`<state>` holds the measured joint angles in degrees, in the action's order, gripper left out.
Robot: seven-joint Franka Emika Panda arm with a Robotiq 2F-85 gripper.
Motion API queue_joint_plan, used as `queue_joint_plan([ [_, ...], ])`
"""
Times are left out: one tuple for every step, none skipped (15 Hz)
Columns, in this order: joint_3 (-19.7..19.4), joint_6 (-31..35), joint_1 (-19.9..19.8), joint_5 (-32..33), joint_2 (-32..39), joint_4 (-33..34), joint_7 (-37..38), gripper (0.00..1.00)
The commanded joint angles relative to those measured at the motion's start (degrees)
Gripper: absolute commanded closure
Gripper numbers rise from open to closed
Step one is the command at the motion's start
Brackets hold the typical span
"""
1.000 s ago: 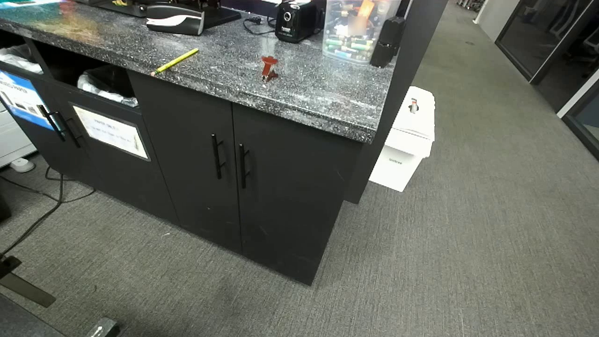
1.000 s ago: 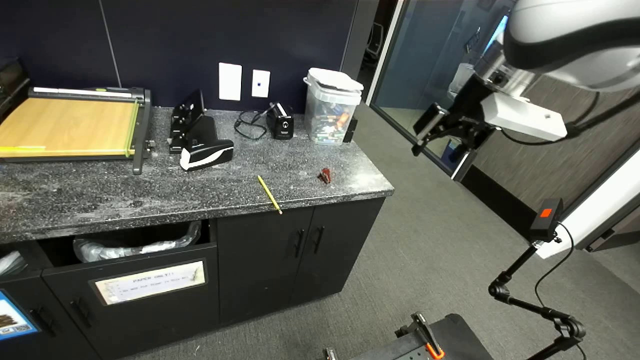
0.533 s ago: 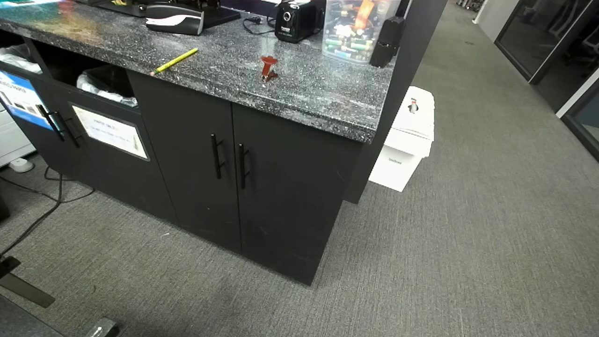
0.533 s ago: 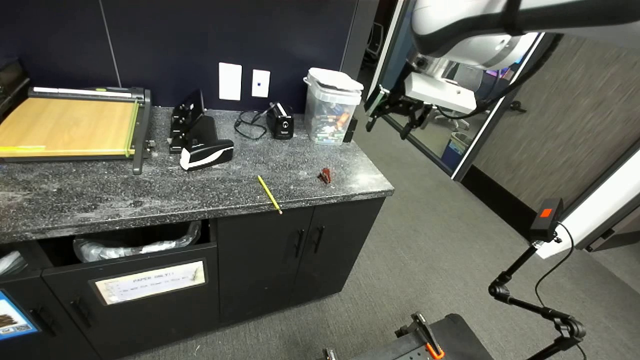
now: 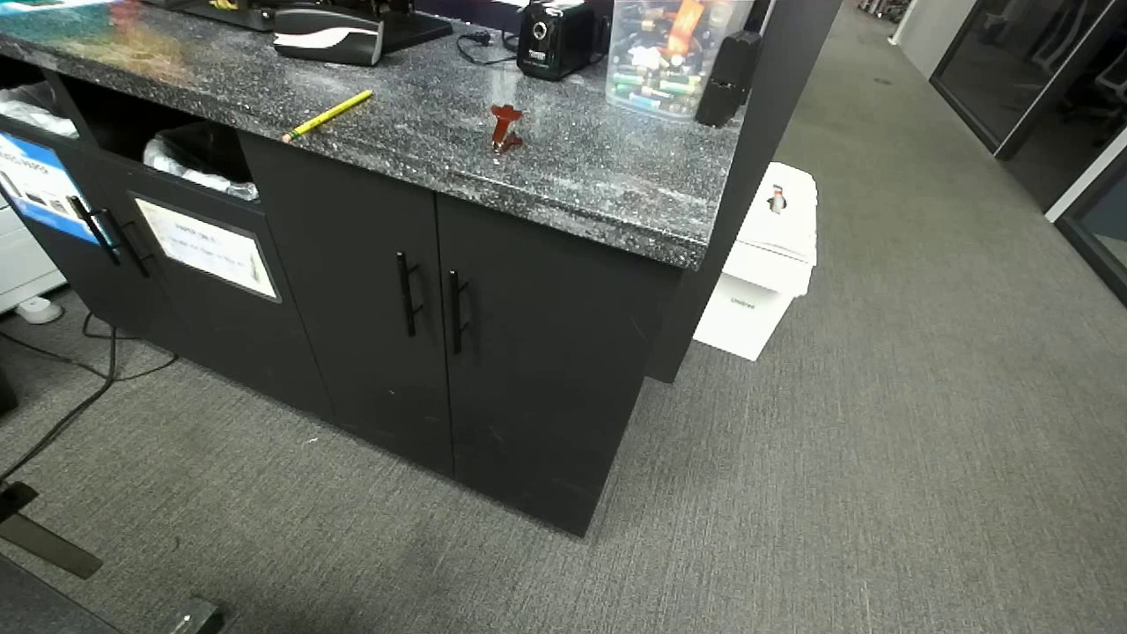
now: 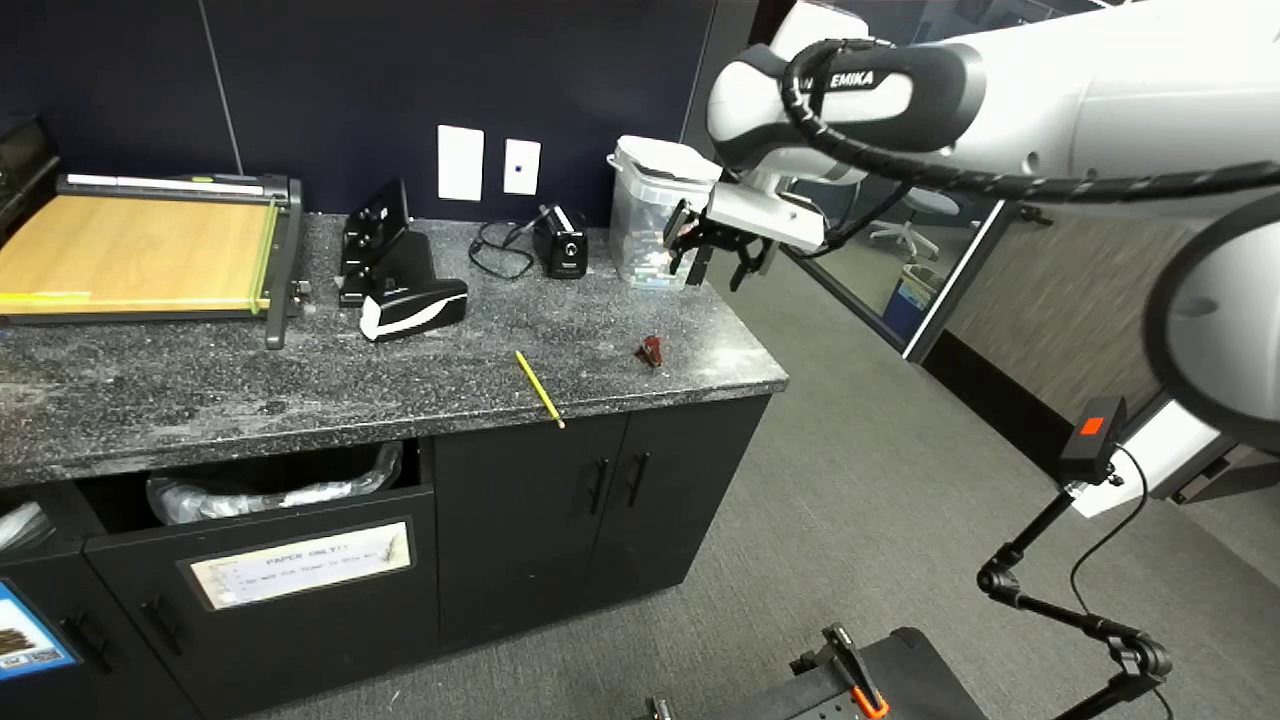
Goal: Move the staple remover to the right
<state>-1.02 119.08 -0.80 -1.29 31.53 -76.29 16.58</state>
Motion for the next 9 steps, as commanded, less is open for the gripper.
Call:
queue_joint_plan([
  [-1.5,-2.2,0.5,-0.7,11.9,14.1,2.8,0.0],
  [-1.8,-2.6,0.5,-0.6,14.6,16.8,3.5,0.0],
  [-2.0,-2.9,0.3,-0.6,17.2,19.5,3.9,0.0],
  [-2.2,-3.5,0.3,-0.6,19.7,22.1,4.3,0.0],
  [-2.5,-4.0,0.2,-0.6,22.1,24.7,4.7,0.0],
  [-2.8,-4.7,0.1,-0.6,24.5,27.2,5.3,0.0],
  [-2.9,-5.6,-0.1,-0.6,26.8,29.7,5.8,0.0],
  [-3.0,-6.5,-0.3,-0.7,29.0,32.2,6.2,0.0],
  [-2.9,-7.6,-0.4,-0.8,31.1,34.7,6.4,0.0],
])
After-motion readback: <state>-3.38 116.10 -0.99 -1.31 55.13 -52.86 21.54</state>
